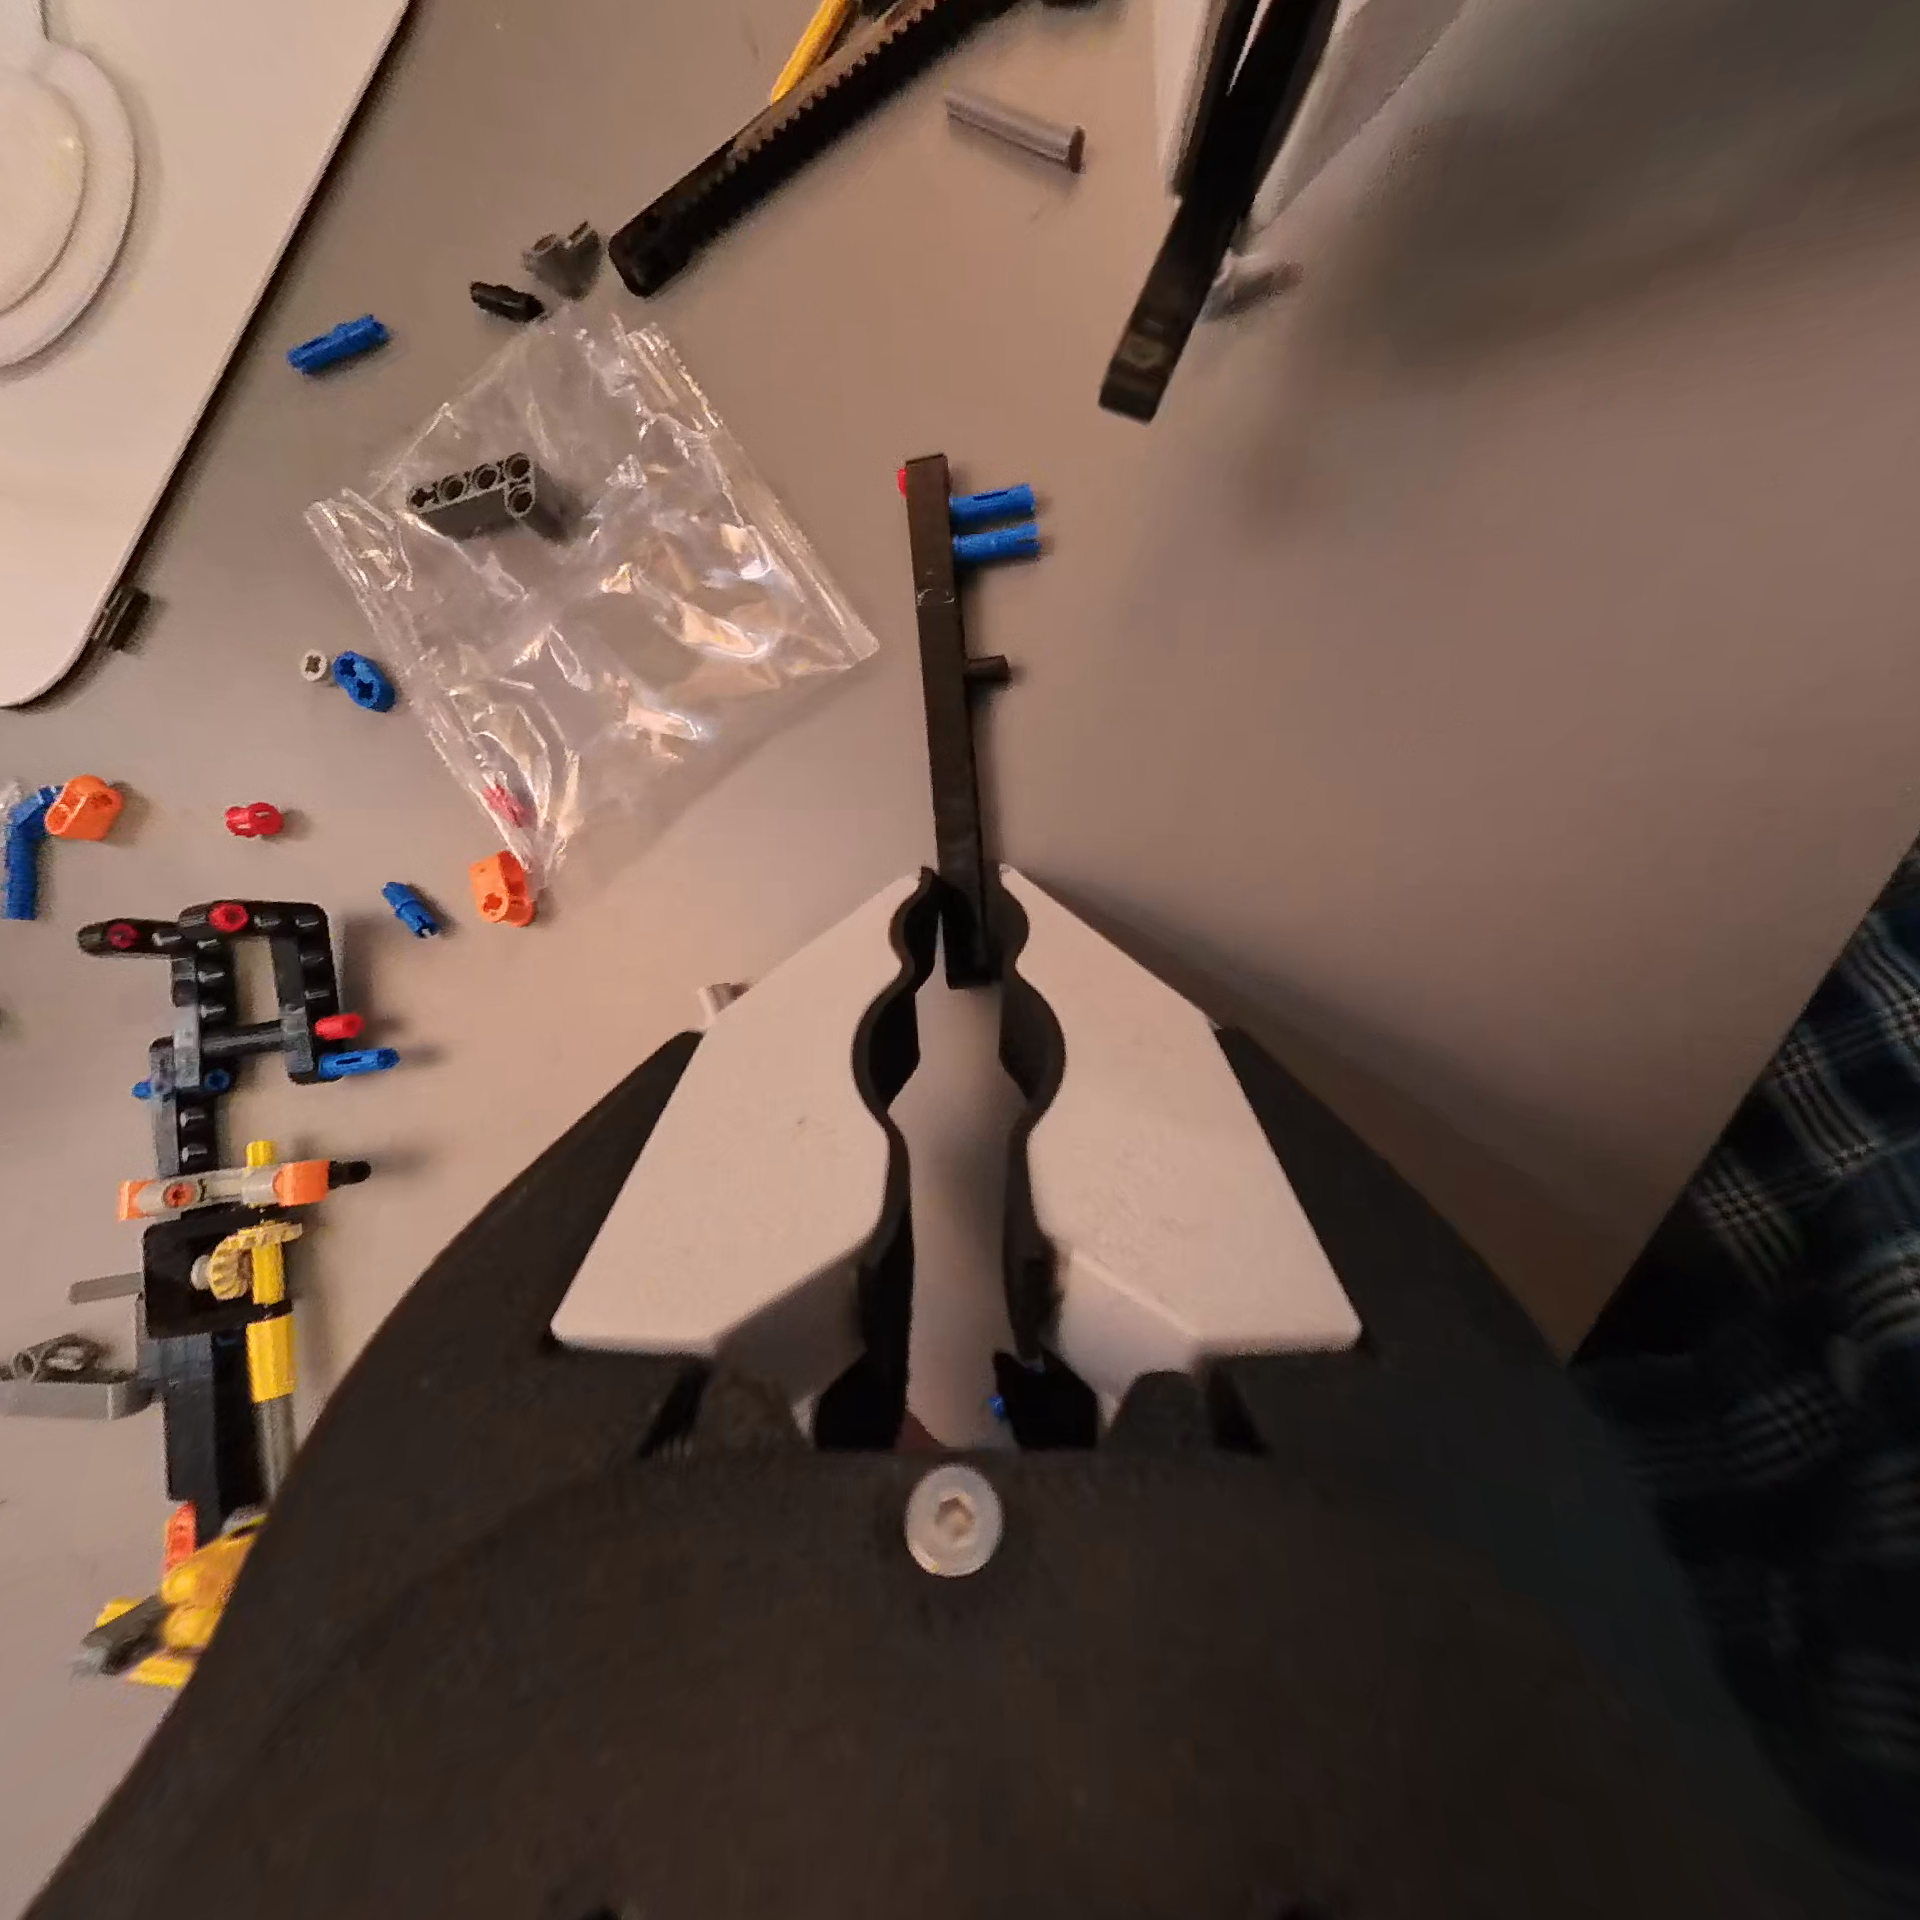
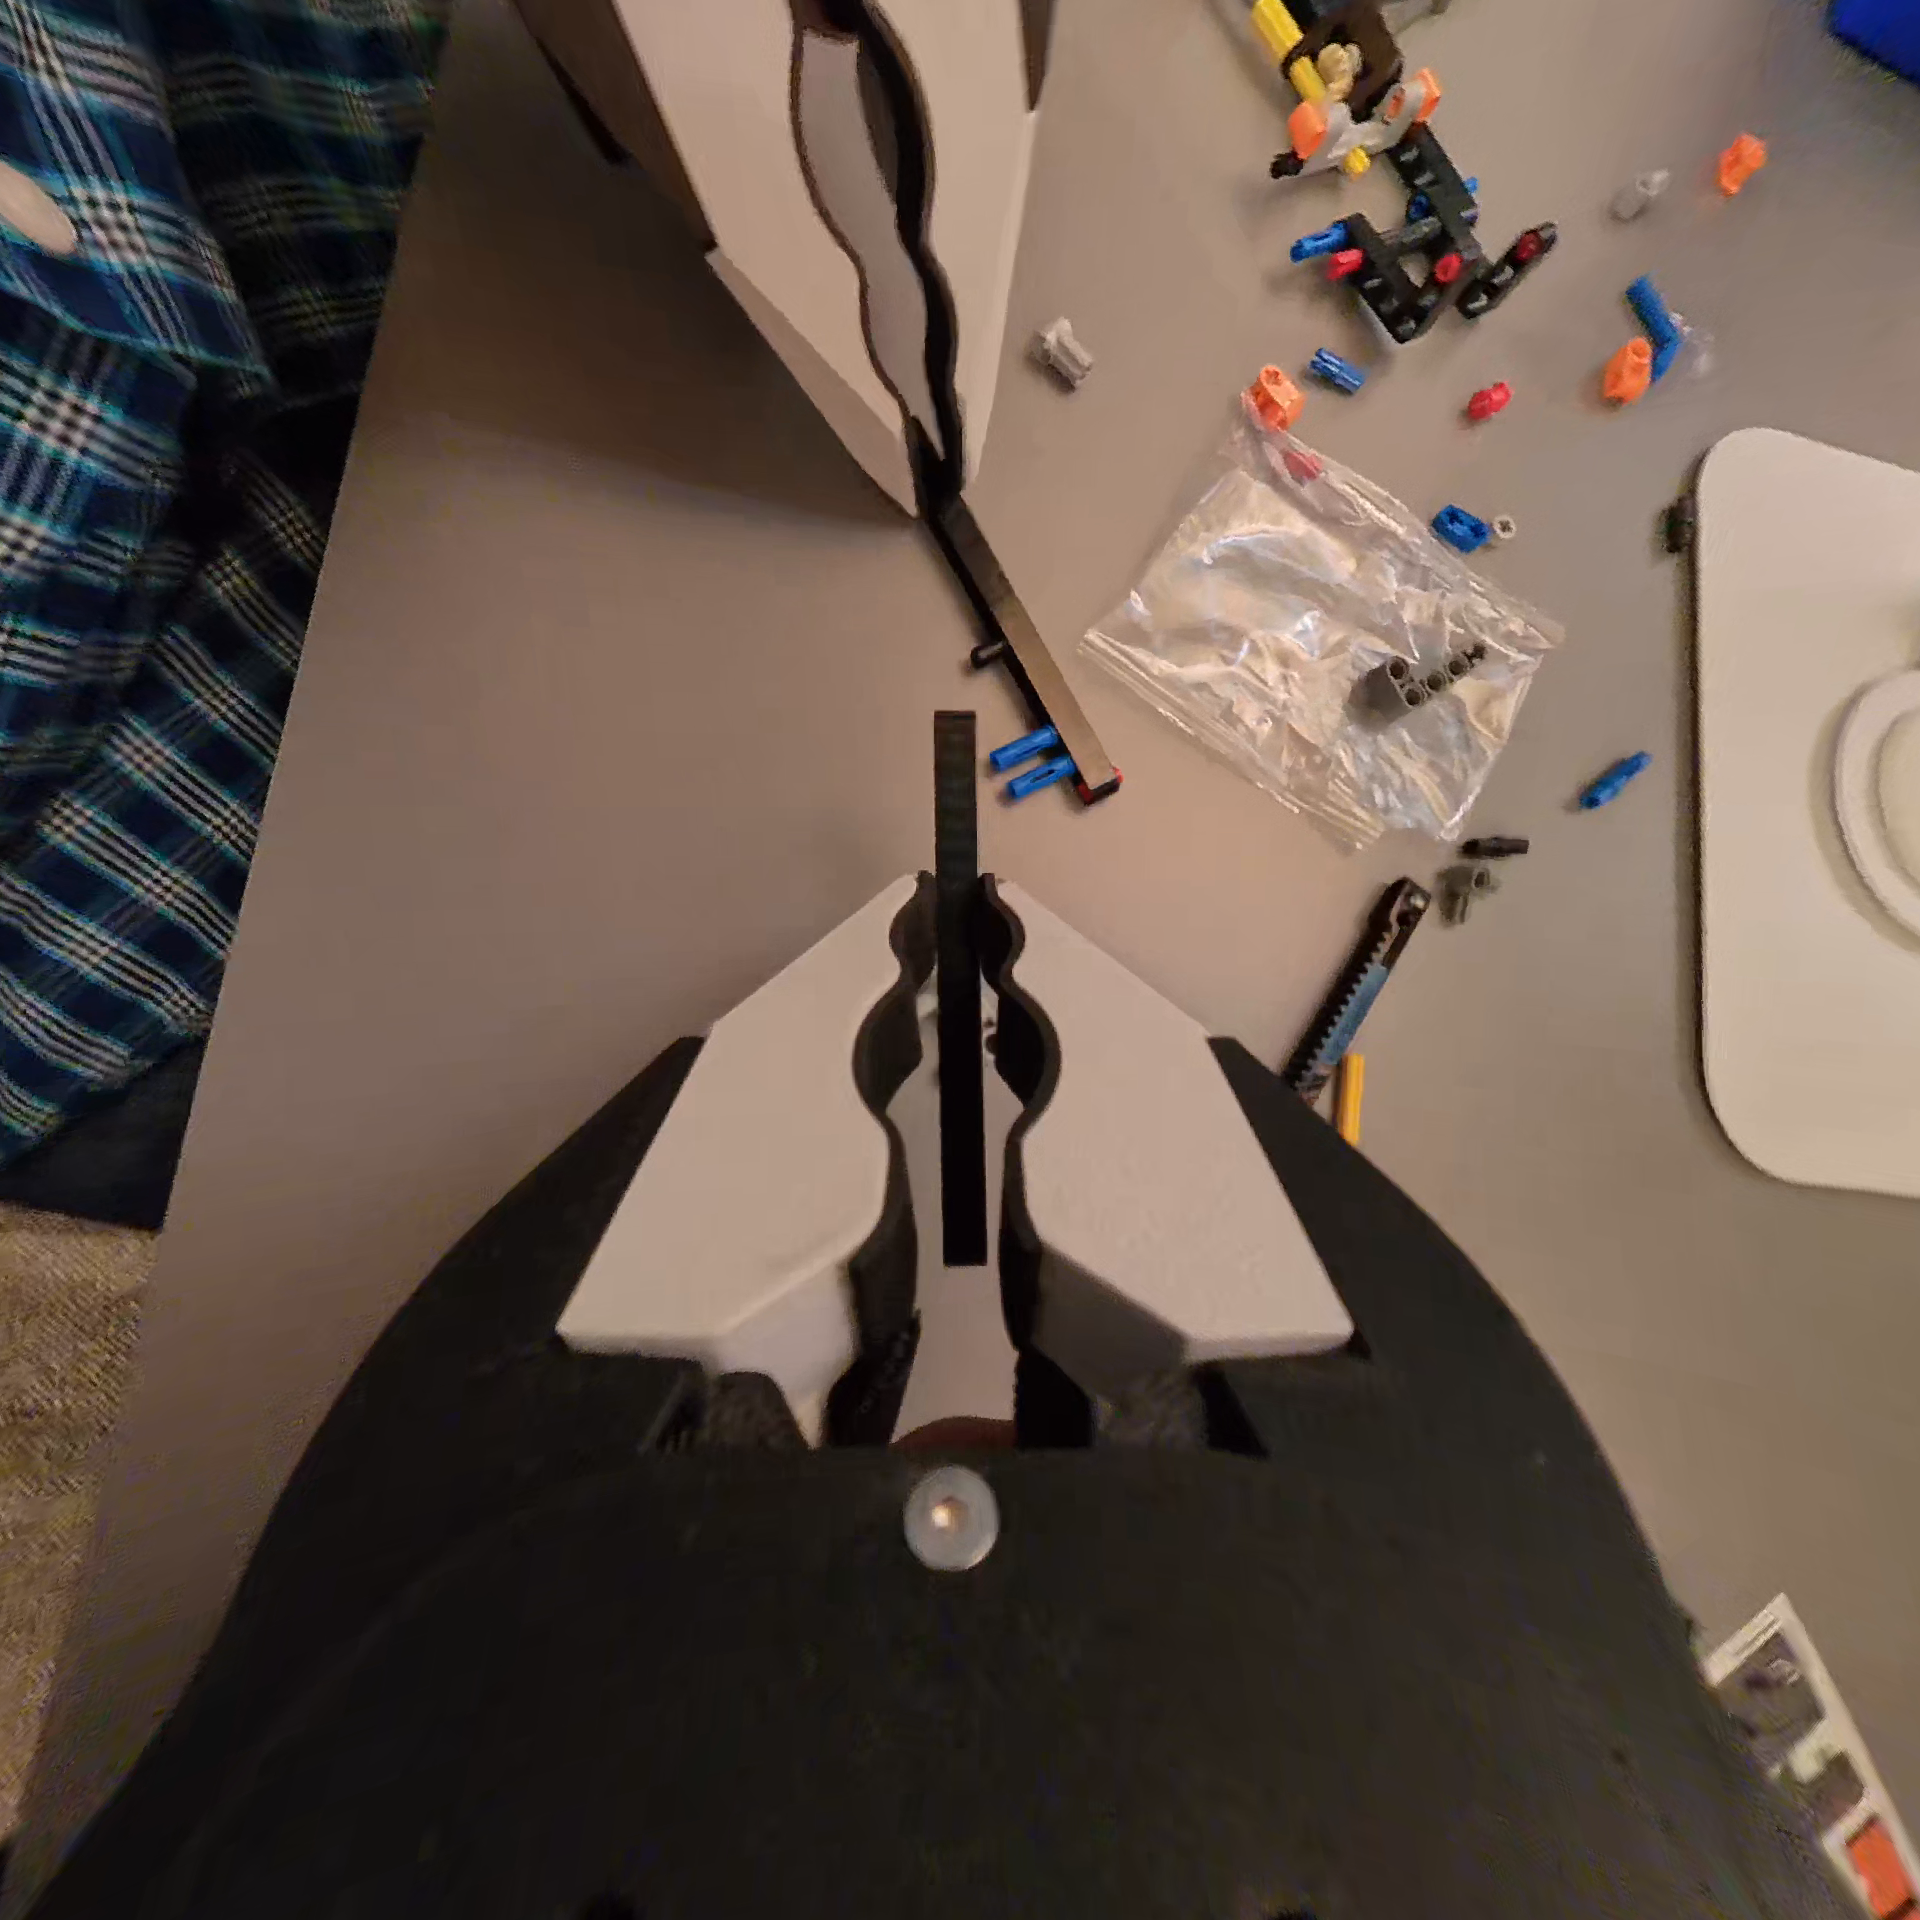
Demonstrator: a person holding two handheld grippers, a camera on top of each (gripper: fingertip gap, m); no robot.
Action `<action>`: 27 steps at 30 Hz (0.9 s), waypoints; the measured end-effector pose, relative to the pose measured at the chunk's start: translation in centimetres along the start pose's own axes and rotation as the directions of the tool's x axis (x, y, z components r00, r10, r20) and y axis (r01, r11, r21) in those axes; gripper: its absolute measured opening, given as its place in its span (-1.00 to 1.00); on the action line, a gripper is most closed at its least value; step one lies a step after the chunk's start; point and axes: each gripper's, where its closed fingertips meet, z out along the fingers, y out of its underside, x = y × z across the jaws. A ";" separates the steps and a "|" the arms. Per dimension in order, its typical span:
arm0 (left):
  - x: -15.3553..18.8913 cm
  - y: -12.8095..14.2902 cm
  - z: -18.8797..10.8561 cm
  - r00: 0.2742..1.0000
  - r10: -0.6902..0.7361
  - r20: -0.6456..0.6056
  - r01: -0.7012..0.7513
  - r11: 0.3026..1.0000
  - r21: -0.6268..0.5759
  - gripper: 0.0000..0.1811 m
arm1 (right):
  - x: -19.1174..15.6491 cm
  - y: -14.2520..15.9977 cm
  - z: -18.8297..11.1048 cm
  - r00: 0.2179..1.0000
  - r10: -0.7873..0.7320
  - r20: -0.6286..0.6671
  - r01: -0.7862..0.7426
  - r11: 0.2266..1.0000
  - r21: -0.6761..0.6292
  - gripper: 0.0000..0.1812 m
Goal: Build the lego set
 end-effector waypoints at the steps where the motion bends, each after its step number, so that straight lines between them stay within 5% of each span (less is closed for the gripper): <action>1: -0.2 0.1 -0.1 1.000 0.008 0.001 -0.008 1.000 -0.002 -0.85 | 0.0 -0.1 0.3 1.000 -0.024 0.013 0.024 1.000 -0.010 -0.95; 10: -0.3 -1.0 -0.5 0.994 0.104 -0.042 -0.102 0.994 0.038 -0.69 | 0.0 -0.4 2.9 0.972 -0.167 0.167 0.182 0.980 -0.080 -0.94; 16: -0.3 -1.8 1.2 0.987 0.155 -0.033 -0.155 0.988 0.023 -0.80 | -0.4 0.0 4.1 0.952 -0.158 0.263 0.181 0.981 -0.066 -0.94; 27: -0.5 -1.7 1.4 0.987 0.152 -0.044 -0.151 0.988 0.027 -0.93 | 0.5 0.1 3.4 0.961 -0.154 0.229 0.165 0.986 -0.030 -0.73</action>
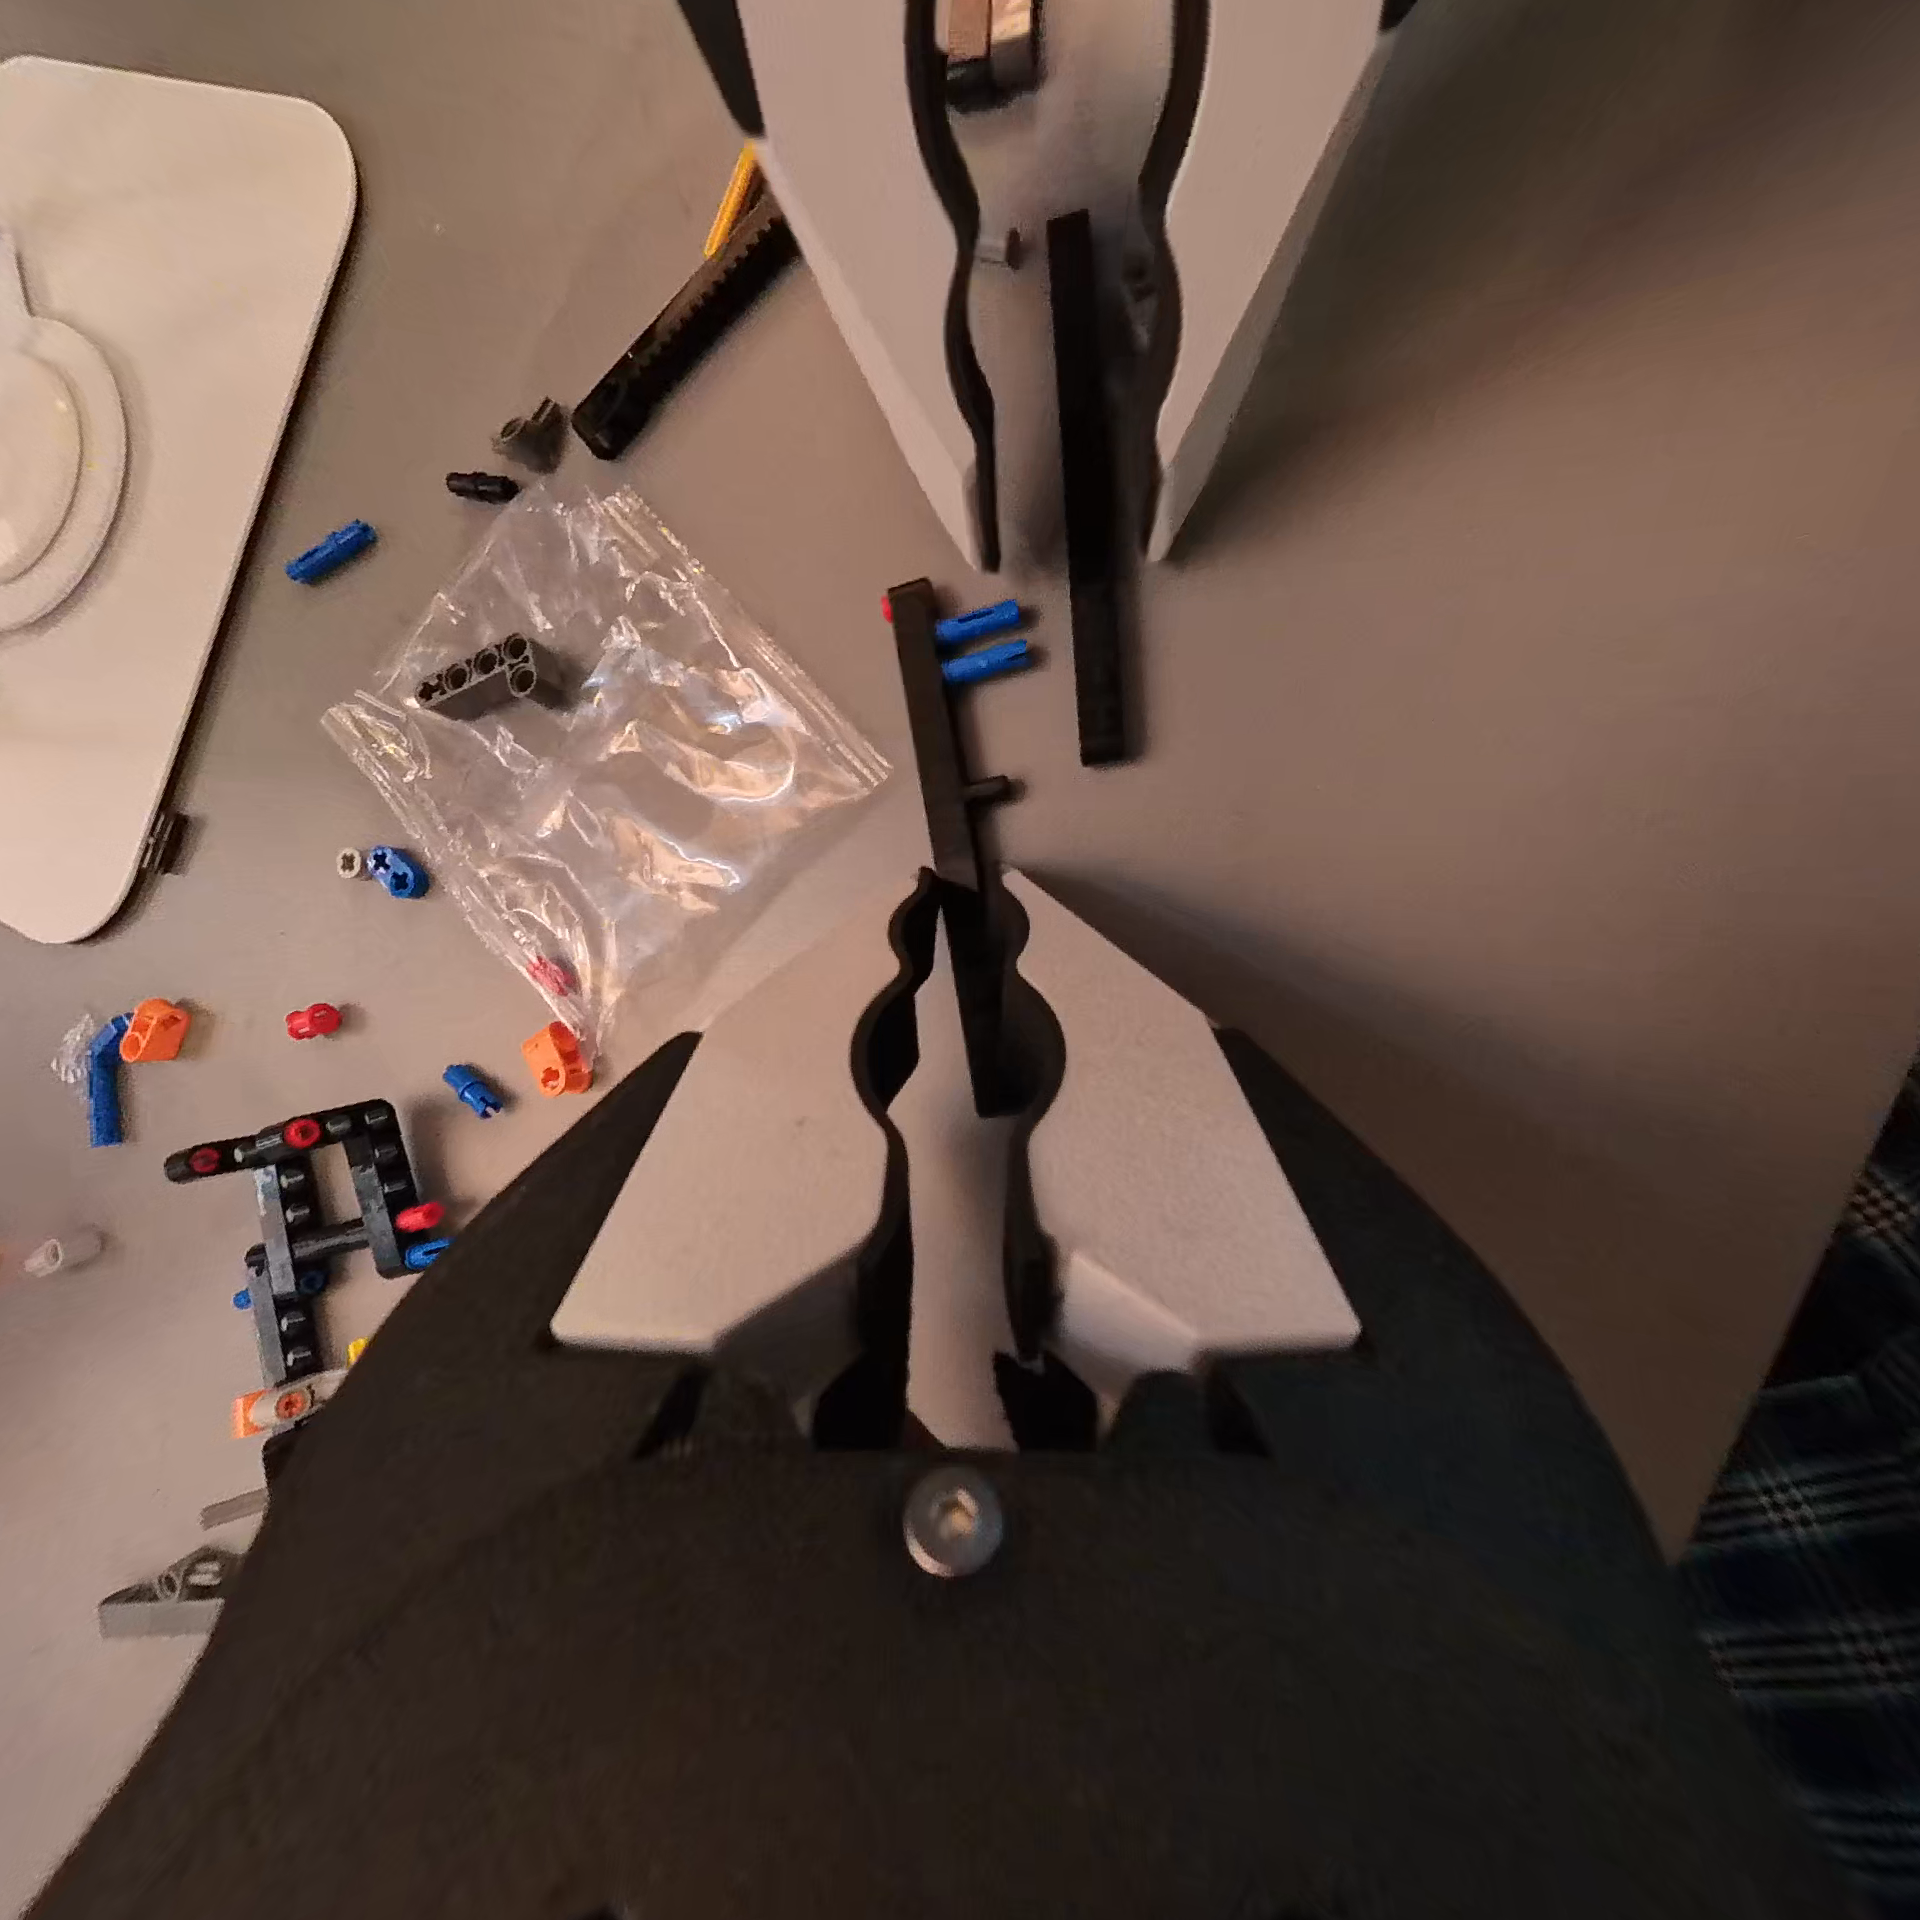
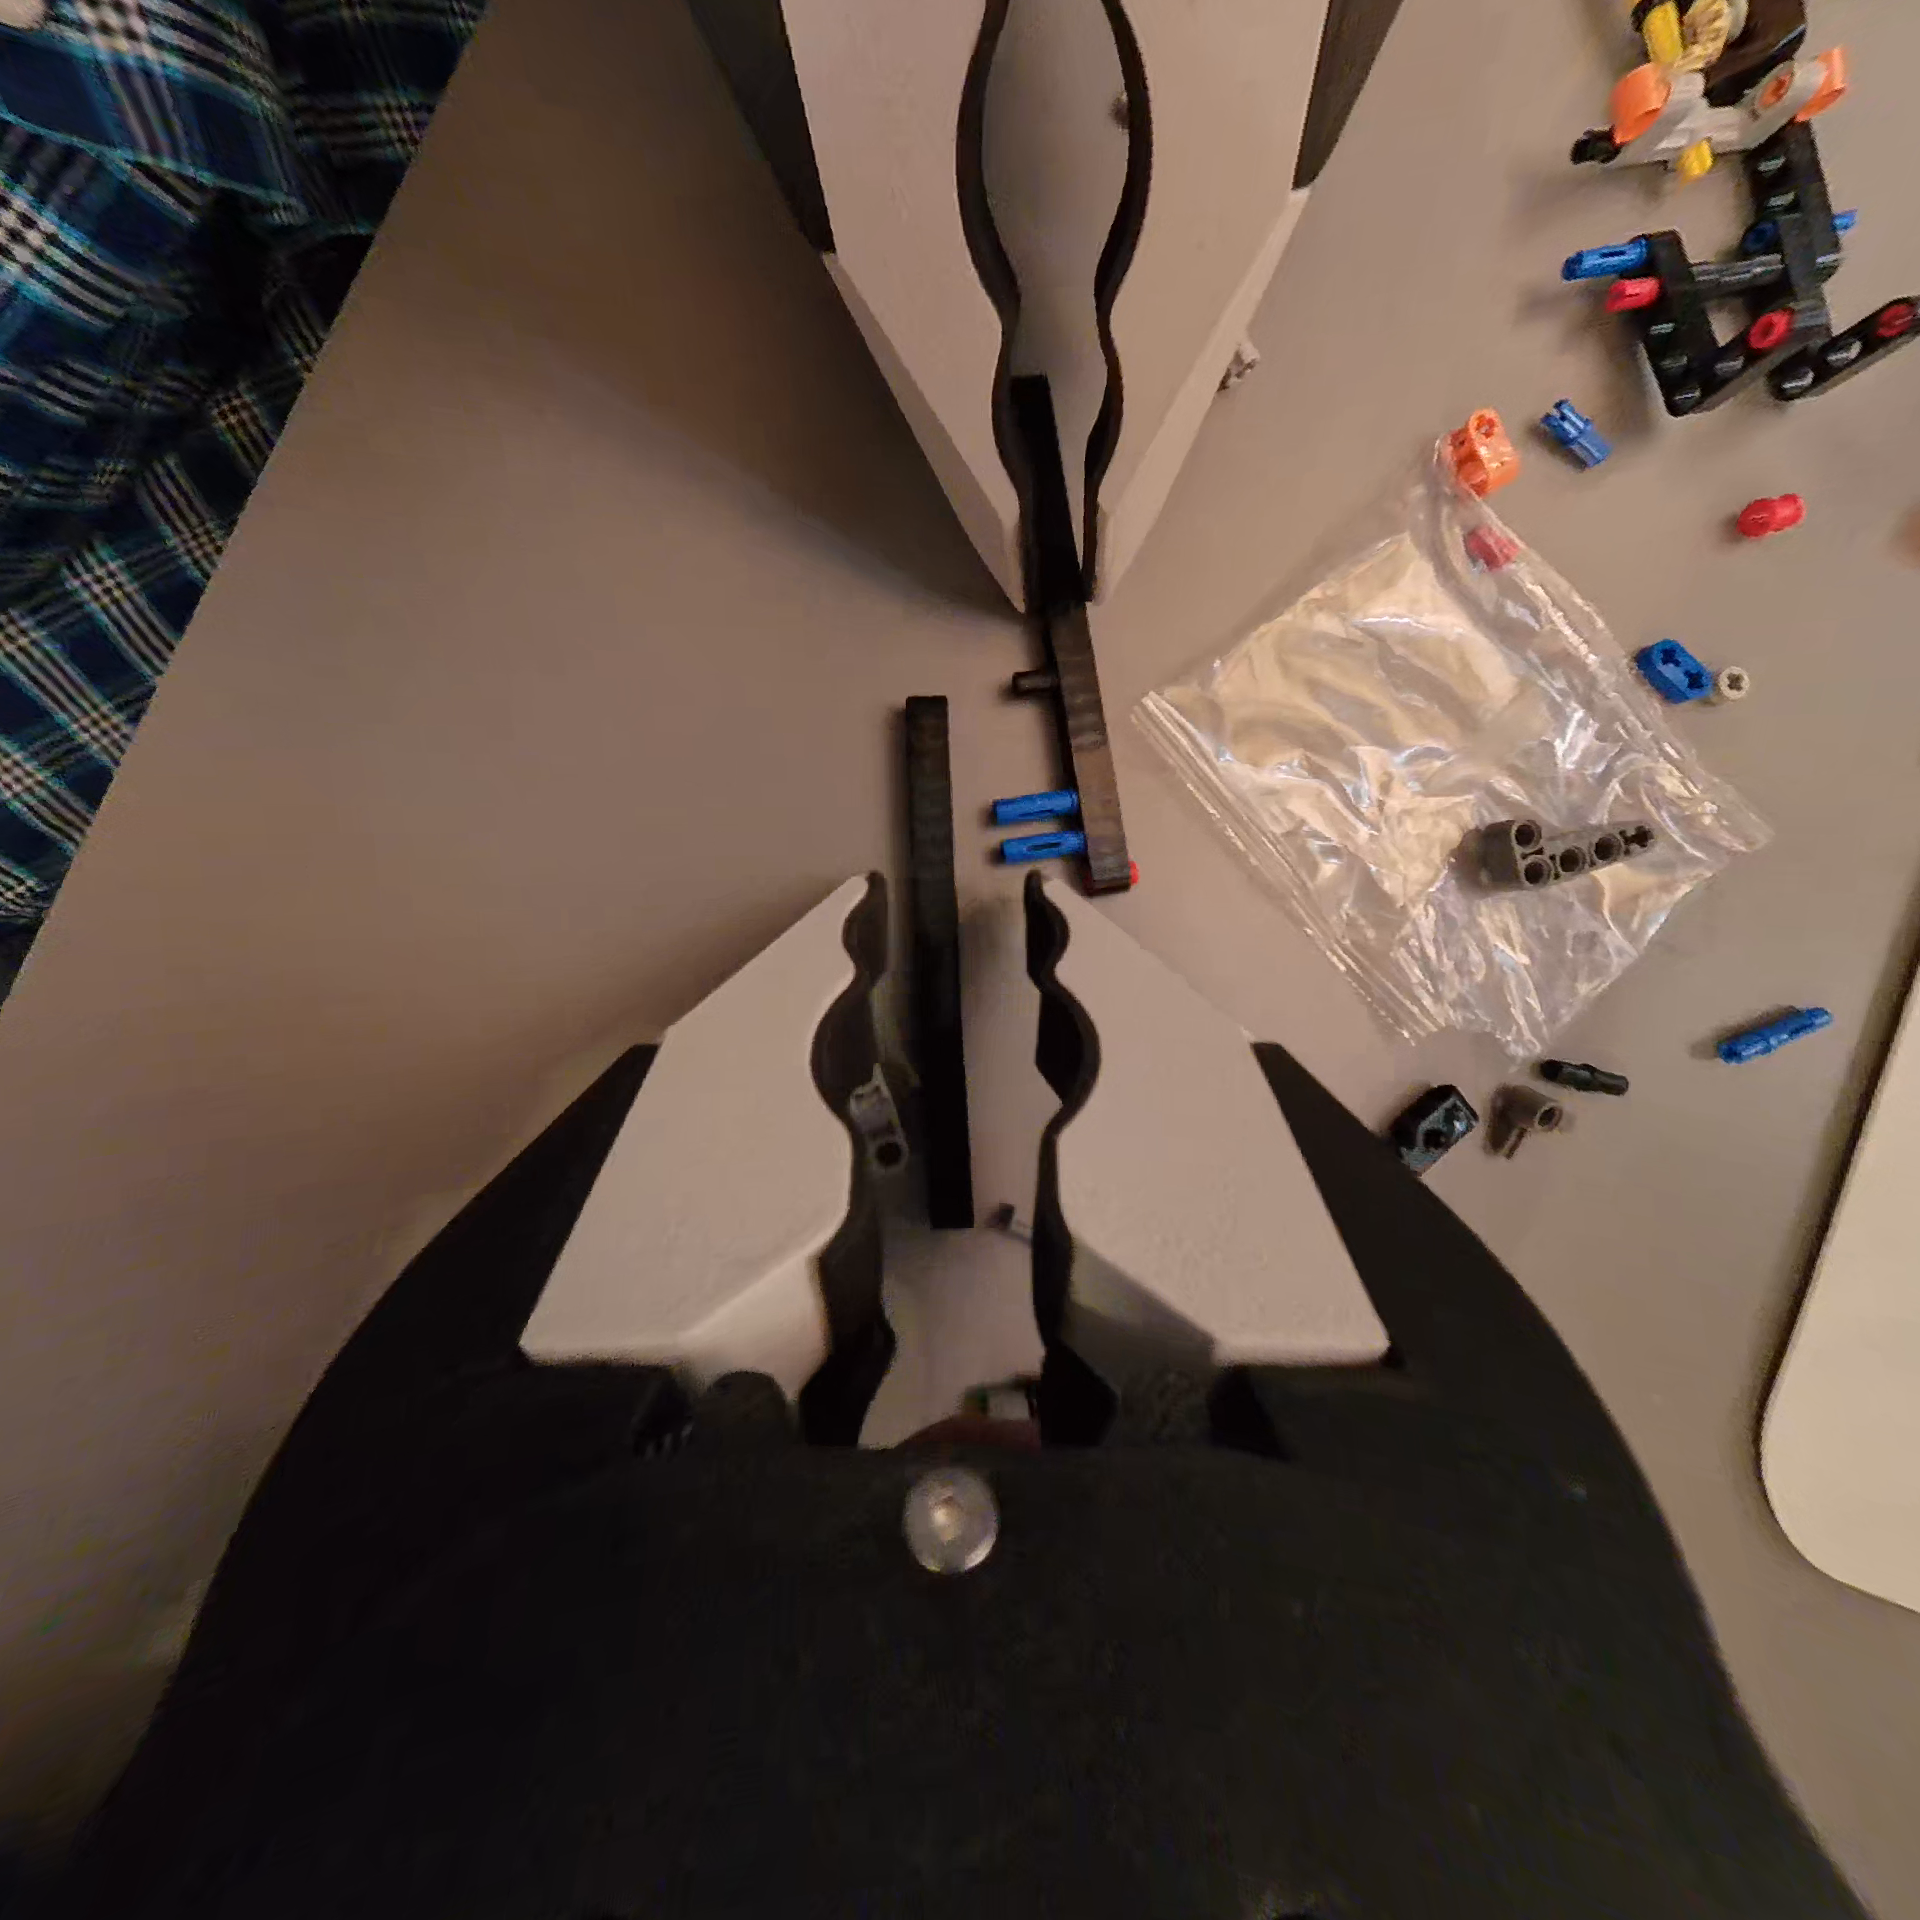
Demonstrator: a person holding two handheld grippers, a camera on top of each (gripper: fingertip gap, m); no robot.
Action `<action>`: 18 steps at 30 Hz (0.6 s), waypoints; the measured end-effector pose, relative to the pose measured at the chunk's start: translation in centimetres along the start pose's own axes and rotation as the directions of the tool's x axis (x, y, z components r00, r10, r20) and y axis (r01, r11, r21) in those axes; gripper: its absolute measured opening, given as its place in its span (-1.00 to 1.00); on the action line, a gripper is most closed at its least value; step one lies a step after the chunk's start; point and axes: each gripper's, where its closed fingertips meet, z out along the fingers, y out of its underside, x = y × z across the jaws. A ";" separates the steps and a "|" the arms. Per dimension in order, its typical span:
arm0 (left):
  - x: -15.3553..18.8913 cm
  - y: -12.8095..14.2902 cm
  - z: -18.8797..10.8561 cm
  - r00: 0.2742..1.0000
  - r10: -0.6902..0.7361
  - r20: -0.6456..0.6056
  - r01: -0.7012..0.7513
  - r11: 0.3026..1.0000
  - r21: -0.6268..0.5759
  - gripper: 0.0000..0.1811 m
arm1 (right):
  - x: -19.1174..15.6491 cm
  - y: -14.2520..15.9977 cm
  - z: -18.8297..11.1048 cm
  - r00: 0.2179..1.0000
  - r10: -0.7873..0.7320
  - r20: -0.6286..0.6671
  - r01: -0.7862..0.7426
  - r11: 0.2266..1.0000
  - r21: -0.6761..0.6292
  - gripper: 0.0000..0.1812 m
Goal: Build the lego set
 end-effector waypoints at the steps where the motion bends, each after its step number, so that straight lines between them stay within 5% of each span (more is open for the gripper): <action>1: 0.0 0.0 0.0 1.000 0.004 0.000 -0.004 1.000 0.001 -0.93 | 0.1 -0.1 -0.3 1.000 0.007 -0.006 -0.007 1.000 0.008 -0.68; 18: 0.0 -0.4 0.3 0.999 0.026 -0.028 -0.025 0.999 0.044 -0.93 | 0.0 0.5 -0.3 1.000 -0.018 -0.011 0.018 1.000 -0.002 -0.96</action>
